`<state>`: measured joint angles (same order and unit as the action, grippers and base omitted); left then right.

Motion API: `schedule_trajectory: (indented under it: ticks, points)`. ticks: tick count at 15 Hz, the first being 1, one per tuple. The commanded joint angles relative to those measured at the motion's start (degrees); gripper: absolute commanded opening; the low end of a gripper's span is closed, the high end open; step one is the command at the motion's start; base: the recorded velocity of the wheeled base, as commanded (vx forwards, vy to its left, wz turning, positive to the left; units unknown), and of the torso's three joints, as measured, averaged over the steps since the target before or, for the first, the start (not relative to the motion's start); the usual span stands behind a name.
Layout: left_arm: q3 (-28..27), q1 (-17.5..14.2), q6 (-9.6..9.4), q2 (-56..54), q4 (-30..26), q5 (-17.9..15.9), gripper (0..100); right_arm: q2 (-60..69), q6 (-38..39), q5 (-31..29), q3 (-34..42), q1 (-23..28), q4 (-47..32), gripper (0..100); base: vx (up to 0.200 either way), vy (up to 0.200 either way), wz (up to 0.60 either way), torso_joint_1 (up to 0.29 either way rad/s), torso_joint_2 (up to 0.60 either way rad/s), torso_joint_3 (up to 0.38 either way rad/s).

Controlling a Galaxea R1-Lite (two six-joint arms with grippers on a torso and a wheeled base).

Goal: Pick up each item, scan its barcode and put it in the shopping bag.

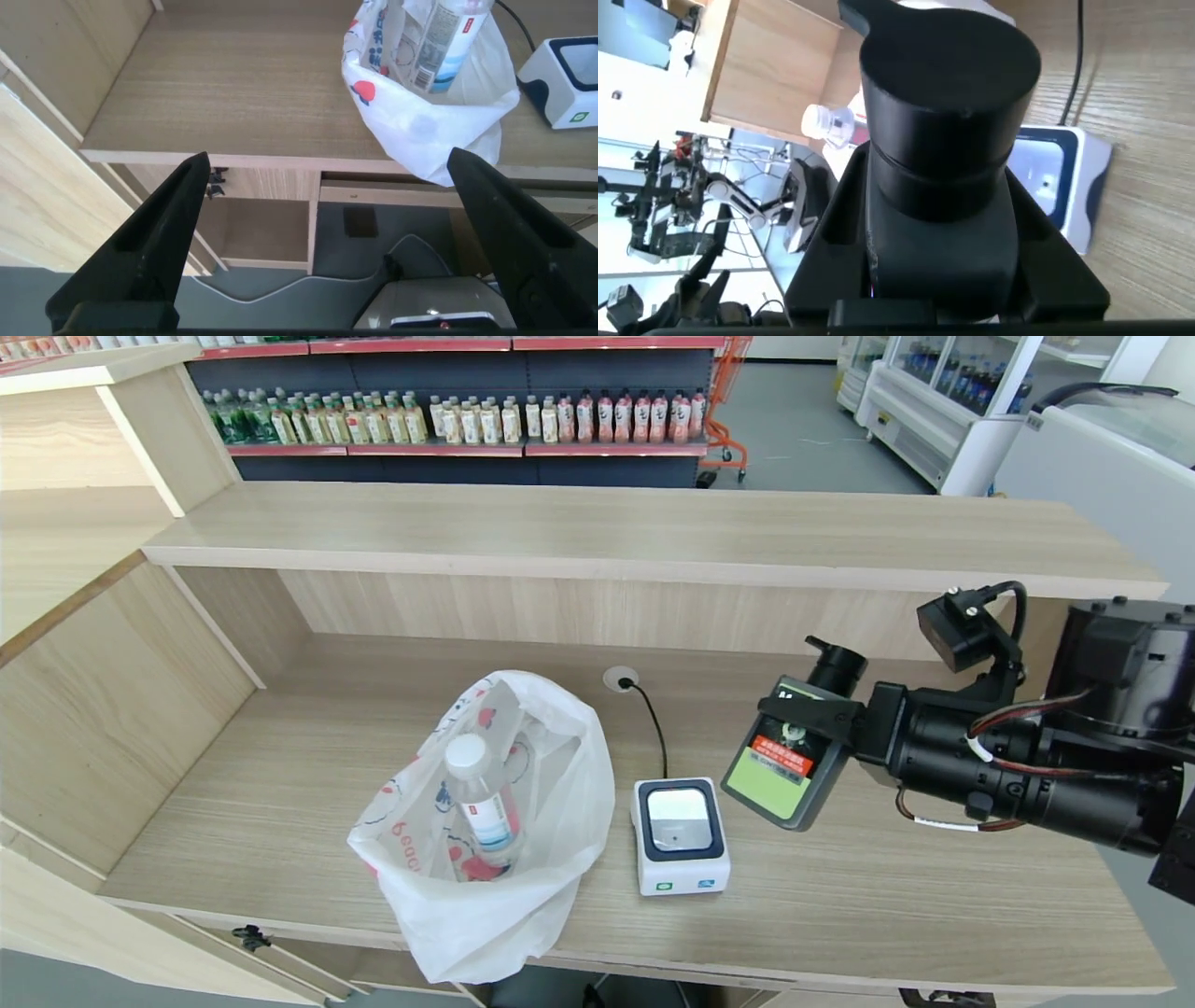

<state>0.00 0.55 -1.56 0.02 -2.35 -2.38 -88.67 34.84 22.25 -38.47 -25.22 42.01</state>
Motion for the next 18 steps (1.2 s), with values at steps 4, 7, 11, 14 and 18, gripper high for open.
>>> schedule_trajectory:
  ticks: [4, 7, 11, 14, 18]
  points:
    - [0.00, -0.02, -0.11, -0.02, -0.02, 0.00, 100, -2.20, -1.09, -2.38, 0.24, 0.00, -0.35, 0, 0.000, 0.000, 0.00, 0.000, 0.00, 0.000]
    - [0.00, -0.02, -0.20, -0.02, -0.02, 0.00, 100, -6.25, -3.55, -8.10, -0.02, 0.17, 0.00, 0, 0.000, 0.000, 0.00, 0.000, 0.00, 0.000]
    - [0.00, -0.02, -0.02, -0.02, -0.02, 0.00, 100, -8.62, -3.55, -4.67, -0.37, 0.00, 0.44, 0, 0.000, 0.000, 0.00, 0.000, 0.00, 0.000]
    - [0.00, -0.02, -0.02, 0.06, -0.02, 0.00, 100, -12.58, -4.17, -0.01, -0.55, 0.26, 6.33, 0, 0.000, 0.000, 0.00, 0.000, 0.00, 0.000]
    - [0.00, -0.02, -0.02, -0.02, -0.02, 0.00, 100, -18.64, -12.60, 0.25, -1.08, 0.44, 8.18, 0, 0.000, 0.000, 0.00, 0.000, 0.00, 0.000]
